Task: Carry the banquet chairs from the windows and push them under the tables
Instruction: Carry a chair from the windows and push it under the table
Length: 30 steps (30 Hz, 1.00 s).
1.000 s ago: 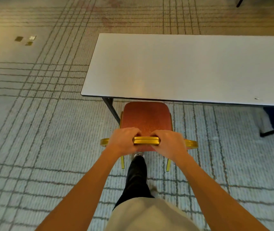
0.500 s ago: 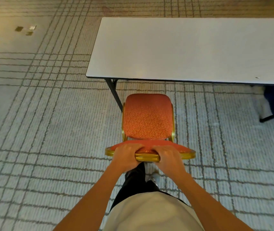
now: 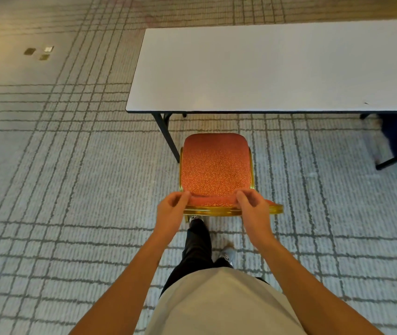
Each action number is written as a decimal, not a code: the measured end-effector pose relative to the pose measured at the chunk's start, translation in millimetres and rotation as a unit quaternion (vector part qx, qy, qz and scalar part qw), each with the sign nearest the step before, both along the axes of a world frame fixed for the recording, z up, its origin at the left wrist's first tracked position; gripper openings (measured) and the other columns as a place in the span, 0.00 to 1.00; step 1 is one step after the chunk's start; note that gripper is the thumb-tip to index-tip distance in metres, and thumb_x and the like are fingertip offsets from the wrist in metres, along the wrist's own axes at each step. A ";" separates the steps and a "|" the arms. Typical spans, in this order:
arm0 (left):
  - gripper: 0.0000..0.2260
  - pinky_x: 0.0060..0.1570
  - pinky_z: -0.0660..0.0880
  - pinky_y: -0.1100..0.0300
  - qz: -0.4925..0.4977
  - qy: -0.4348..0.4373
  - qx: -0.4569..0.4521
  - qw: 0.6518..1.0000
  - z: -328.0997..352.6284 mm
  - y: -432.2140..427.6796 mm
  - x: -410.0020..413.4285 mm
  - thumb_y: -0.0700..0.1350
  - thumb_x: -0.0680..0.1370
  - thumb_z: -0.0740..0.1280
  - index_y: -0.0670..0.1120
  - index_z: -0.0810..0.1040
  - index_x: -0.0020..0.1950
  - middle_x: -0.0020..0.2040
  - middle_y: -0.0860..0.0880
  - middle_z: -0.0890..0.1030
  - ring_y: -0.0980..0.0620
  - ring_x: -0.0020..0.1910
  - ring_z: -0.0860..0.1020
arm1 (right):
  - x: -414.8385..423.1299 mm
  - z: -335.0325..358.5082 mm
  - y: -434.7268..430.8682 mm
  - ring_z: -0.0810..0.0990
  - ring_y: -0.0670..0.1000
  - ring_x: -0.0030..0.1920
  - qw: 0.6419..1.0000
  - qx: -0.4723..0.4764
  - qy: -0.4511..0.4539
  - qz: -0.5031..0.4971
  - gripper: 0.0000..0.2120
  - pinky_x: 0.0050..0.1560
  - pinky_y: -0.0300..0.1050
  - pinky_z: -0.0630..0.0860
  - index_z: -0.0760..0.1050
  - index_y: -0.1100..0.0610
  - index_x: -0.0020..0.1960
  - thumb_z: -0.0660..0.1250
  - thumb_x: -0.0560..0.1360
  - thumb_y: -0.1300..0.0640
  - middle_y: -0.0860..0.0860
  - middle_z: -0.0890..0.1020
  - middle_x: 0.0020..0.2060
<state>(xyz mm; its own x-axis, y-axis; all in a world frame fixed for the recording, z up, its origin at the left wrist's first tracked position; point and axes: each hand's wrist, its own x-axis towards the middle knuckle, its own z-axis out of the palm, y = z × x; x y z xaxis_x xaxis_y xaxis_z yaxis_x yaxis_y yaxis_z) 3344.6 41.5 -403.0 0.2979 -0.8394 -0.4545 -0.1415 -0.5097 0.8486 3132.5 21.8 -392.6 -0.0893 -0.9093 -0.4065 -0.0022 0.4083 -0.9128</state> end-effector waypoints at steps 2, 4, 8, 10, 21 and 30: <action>0.13 0.37 0.73 0.73 0.073 0.039 0.002 0.997 6.2 -2.2 -5.4 0.49 0.84 0.65 0.42 0.84 0.49 0.40 0.50 0.84 0.60 0.36 0.80 | -3.5 3.4 -1.5 0.74 0.51 0.31 0.998 0.033 -0.054 -0.018 0.12 0.33 0.42 0.71 0.80 0.64 0.49 0.64 0.84 0.56 0.56 0.79 0.36; 0.16 0.33 0.73 0.65 0.117 0.091 0.035 0.988 8.6 -0.8 -12.5 0.49 0.85 0.63 0.39 0.83 0.49 0.37 0.47 0.82 0.55 0.32 0.76 | -9.3 4.1 2.0 0.74 0.53 0.28 0.989 0.113 -0.090 0.012 0.20 0.27 0.44 0.70 0.80 0.64 0.44 0.61 0.85 0.50 0.59 0.80 0.34; 0.20 0.34 0.68 0.59 0.176 0.226 0.201 0.937 6.0 20.3 -34.2 0.56 0.84 0.62 0.42 0.81 0.43 0.36 0.47 0.81 0.52 0.32 0.74 | -11.9 -9.7 13.9 0.87 0.61 0.43 0.931 0.326 -0.115 0.117 0.37 0.43 0.51 0.82 0.81 0.66 0.52 0.54 0.81 0.32 0.63 0.86 0.45; 0.22 0.45 0.74 0.54 0.177 0.283 0.253 0.908 -0.2 27.4 -42.3 0.60 0.83 0.61 0.41 0.80 0.50 0.46 0.45 0.83 0.48 0.43 0.80 | -10.7 -23.1 17.2 0.87 0.62 0.51 0.918 0.359 -0.142 0.091 0.39 0.54 0.55 0.82 0.76 0.65 0.61 0.56 0.78 0.28 0.64 0.86 0.51; 0.16 0.63 0.74 0.32 0.330 0.488 0.163 0.791 -25.0 -28.1 -48.5 0.49 0.81 0.68 0.40 0.73 0.62 0.63 0.33 0.77 0.32 0.62 0.77 | 8.6 -34.5 -21.1 0.82 0.62 0.55 0.892 0.308 -0.293 -0.153 0.08 0.63 0.61 0.78 0.73 0.63 0.59 0.63 0.82 0.61 0.62 0.81 0.53; 0.15 0.53 0.79 0.35 0.364 0.438 0.154 0.808 -26.0 -71.6 -48.7 0.35 0.71 0.61 0.42 0.73 0.57 0.58 0.38 0.77 0.33 0.60 0.78 | 13.8 -39.5 -59.2 0.80 0.60 0.46 0.884 0.314 -0.299 -0.177 0.03 0.66 0.61 0.76 0.71 0.61 0.49 0.61 0.78 0.67 0.60 0.78 0.44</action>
<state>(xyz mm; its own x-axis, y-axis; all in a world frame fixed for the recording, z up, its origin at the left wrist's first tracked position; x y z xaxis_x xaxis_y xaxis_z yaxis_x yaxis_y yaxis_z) 3296.0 -30.1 -429.0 0.1122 -0.3937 -0.9124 0.8762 -0.3938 0.2777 3146.3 -37.4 -432.1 0.0785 -0.4466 -0.8913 0.6327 0.7132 -0.3016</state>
